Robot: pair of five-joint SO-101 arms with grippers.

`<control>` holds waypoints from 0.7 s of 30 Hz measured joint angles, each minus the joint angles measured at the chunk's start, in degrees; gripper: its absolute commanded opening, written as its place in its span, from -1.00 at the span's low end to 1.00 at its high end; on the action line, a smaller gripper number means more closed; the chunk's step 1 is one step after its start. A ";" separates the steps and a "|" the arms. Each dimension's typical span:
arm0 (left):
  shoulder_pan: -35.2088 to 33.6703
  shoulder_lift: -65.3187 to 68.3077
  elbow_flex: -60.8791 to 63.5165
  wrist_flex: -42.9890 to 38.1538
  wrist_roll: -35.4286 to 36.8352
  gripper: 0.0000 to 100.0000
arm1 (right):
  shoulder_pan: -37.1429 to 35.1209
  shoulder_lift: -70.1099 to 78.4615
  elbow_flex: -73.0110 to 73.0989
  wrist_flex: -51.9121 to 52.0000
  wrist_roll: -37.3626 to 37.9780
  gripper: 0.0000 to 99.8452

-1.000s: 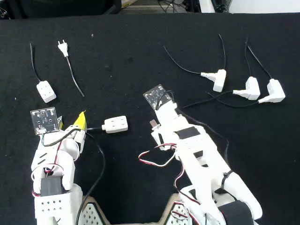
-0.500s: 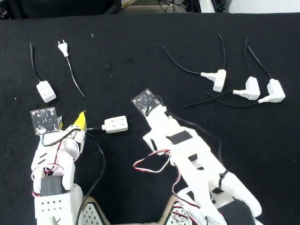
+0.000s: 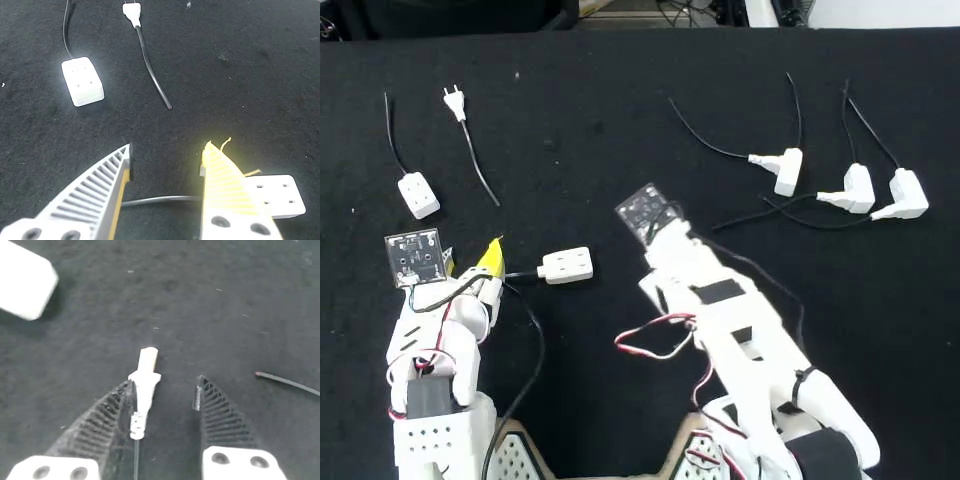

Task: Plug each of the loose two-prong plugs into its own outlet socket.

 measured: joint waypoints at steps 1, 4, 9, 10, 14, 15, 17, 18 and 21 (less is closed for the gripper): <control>0.00 0.00 0.00 0.00 0.00 -0.53 | 0.70 -0.09 0.00 -0.26 0.00 -0.63; 0.00 0.00 0.00 0.00 0.00 -0.53 | 1.67 -0.53 0.00 -0.35 -0.09 -0.63; 0.00 0.00 0.00 0.00 0.00 -0.53 | 2.20 -1.41 -1.14 3.96 -3.52 -0.63; 0.00 0.00 0.00 0.00 0.00 -0.53 | 2.46 -2.02 -1.58 5.80 -4.57 -0.63; 0.00 0.00 0.00 0.00 0.00 -0.53 | 0.79 -4.13 -1.85 8.97 -6.33 -0.63; 0.00 0.00 0.00 0.00 0.00 -0.53 | -0.09 -4.22 -1.67 8.79 -6.24 -0.63; 0.00 0.00 0.00 0.00 0.00 -0.53 | -1.49 -4.22 -0.26 7.12 -6.51 -0.63; 0.00 0.00 0.00 0.00 0.00 -0.53 | -1.85 -4.22 0.18 6.33 -6.51 -0.63; 0.00 0.00 0.00 0.00 0.00 -0.53 | -4.13 -4.22 0.79 5.36 -6.68 -0.63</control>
